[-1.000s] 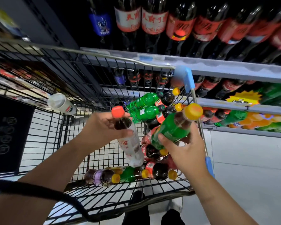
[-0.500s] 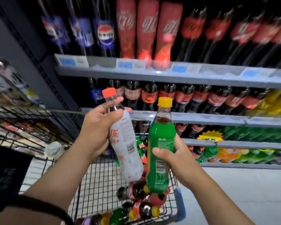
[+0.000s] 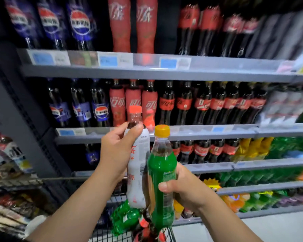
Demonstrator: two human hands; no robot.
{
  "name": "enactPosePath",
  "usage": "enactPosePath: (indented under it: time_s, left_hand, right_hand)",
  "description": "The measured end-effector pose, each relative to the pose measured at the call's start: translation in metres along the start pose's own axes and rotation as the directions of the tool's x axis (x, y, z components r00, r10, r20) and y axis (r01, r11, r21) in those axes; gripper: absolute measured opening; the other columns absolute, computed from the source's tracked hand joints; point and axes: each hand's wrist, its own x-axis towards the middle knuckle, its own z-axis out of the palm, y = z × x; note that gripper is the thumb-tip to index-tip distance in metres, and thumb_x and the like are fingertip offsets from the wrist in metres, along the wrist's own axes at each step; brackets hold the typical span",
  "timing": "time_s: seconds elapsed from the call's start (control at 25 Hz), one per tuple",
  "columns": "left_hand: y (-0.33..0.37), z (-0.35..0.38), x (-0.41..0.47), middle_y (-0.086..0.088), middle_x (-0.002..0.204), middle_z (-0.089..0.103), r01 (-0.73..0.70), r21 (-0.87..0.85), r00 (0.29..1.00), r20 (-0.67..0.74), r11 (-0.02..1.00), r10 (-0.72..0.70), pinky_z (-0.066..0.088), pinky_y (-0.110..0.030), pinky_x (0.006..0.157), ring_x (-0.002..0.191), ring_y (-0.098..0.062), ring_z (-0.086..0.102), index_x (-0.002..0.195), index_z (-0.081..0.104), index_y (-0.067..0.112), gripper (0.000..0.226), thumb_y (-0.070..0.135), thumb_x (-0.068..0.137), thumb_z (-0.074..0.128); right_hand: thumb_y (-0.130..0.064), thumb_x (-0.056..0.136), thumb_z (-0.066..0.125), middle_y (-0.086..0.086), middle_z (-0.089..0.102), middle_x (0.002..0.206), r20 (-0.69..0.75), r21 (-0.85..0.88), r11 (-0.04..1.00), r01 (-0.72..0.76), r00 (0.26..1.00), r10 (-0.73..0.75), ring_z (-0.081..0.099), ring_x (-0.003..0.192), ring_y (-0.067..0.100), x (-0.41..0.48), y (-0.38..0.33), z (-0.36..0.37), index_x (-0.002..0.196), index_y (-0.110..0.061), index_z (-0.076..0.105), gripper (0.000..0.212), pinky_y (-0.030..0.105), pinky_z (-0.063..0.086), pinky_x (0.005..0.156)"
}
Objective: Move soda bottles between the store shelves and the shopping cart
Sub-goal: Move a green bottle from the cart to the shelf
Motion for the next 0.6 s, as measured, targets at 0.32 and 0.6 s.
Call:
enactPosePath:
  time_s: [0.32, 0.6]
  left_hand:
    - [0.007, 0.079, -0.008, 0.014, 0.108, 0.076, -0.121, 0.309, 0.993, 0.044, 0.943, 0.113, 0.056, -0.036, 0.092, 0.099, -0.005, 0.07, 0.12, 0.071, 0.035, 0.058, 0.072, 0.077, 0.061]
    - [-0.01, 0.165, -0.01, 0.005, 0.145, 0.057, -0.057, 0.156, 0.845, 0.534, 0.986, -0.035, 0.055, -0.04, 0.095, 0.129, -0.024, 0.06, 0.151, 0.029, 0.052, 0.087, 0.035, 0.084, 0.082]
  right_hand:
    - [-0.017, 0.059, 0.082, 0.023, 0.071, 0.119, -0.125, 0.156, 0.98, 0.119, 0.987, -0.1, 0.069, 0.105, 0.037, -0.034, -0.037, -0.032, 0.123, -0.006, 0.066, 0.067, 0.048, 0.058, 0.088]
    - [-0.013, 0.074, 0.072, 0.026, 0.069, 0.122, -0.169, 0.201, 0.955, 0.219, 0.968, -0.187, 0.069, 0.101, 0.039, -0.085, -0.091, -0.139, 0.13, -0.002, 0.059, 0.058, 0.051, 0.059, 0.085]
